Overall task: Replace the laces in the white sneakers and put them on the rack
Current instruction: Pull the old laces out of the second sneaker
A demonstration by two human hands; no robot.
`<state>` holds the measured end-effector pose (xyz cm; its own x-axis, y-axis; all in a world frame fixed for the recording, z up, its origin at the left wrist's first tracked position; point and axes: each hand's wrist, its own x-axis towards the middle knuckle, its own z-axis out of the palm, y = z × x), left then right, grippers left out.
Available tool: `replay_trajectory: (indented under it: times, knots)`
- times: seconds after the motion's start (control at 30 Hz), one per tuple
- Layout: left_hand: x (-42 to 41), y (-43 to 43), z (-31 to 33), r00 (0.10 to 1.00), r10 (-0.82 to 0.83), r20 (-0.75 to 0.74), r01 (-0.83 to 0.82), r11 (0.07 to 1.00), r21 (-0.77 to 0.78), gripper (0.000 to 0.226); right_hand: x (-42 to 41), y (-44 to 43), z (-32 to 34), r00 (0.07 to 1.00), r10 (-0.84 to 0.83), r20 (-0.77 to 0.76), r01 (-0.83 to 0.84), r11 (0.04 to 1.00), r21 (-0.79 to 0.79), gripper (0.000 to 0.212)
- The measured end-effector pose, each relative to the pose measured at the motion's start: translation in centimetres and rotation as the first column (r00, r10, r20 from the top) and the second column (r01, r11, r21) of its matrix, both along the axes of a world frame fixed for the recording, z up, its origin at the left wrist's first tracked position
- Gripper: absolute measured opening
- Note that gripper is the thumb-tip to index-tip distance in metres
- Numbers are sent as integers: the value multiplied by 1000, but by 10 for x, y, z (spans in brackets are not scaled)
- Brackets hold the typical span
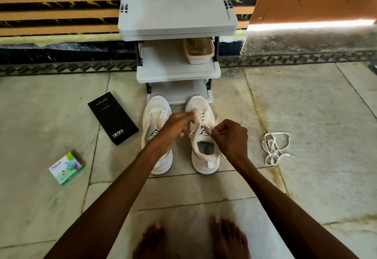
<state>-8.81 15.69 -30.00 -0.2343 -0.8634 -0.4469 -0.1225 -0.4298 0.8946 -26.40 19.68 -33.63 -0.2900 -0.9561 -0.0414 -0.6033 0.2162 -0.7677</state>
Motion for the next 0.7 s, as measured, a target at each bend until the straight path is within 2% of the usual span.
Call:
replay_trajectory:
  times: [0.03,0.07,0.1,0.13,0.17,0.2,0.23,0.27,0.3,0.33,0.37,0.4,0.43,0.47,0.5,0.53,0.63,0.7]
  knots:
    - [2,1,7,955,-229,190,231,973,12,38,1,0,0,1000,-4,6,4,1000,5,9]
    - [-1,1,13,867,-362,343,388,922,-6,36,1,-1,1,1000,-12,11,12,1000,8,8]
    - [-6,-2,19,847,-351,400,414,906,-81,33,1,-1,2,1000,-20,16,20,1000,14,9]
    - [-11,-4,25,911,-241,334,312,934,-176,31,1,-1,2,999,-27,20,26,999,20,9]
    - [-15,-7,30,985,-95,147,128,962,-240,32,1,-1,3,999,-31,21,31,999,24,10]
    - [-15,-8,33,993,56,-105,-80,967,-241,36,1,-1,3,999,-35,18,35,999,25,11]
    - [-14,-10,34,931,155,-332,-224,958,-180,37,1,0,4,999,-40,15,39,999,25,12]
    - [-10,-12,33,860,206,-466,-279,956,-93,34,0,0,4,999,-43,14,43,999,26,13]
    - [-5,-11,34,830,207,-518,-261,965,-32,31,0,0,4,999,-42,15,41,999,30,13]
    - [0,-9,34,860,150,-487,-174,985,-3,31,0,0,4,999,-41,15,41,999,35,13]
    - [5,-7,35,933,20,-358,-25,1000,-9,35,0,-1,5,999,-39,19,38,998,43,12]
    - [7,-6,37,978,-156,-141,155,988,-14,39,0,-1,5,999,-34,23,33,998,50,11]
    - [6,-5,36,944,-321,77,322,947,4,40,1,-2,6,999,-27,21,26,998,55,10]
    - [4,-3,37,875,-424,232,429,903,32,39,2,-2,6,1000,-19,15,19,998,59,10]
    - [-1,-2,38,838,-460,293,470,882,41,37,3,-2,7,1000,-16,11,16,998,63,10]
    - [-5,-1,40,850,-443,284,457,889,18,37,4,-2,7,1000,-18,9,18,998,67,11]
    - [-12,-3,46,931,-254,262,289,951,-104,38,5,-1,6,999,-35,-9,36,997,70,11]
    - [-8,-5,43,902,-186,389,265,951,-160,37,6,0,5,999,-42,-14,43,997,70,11]
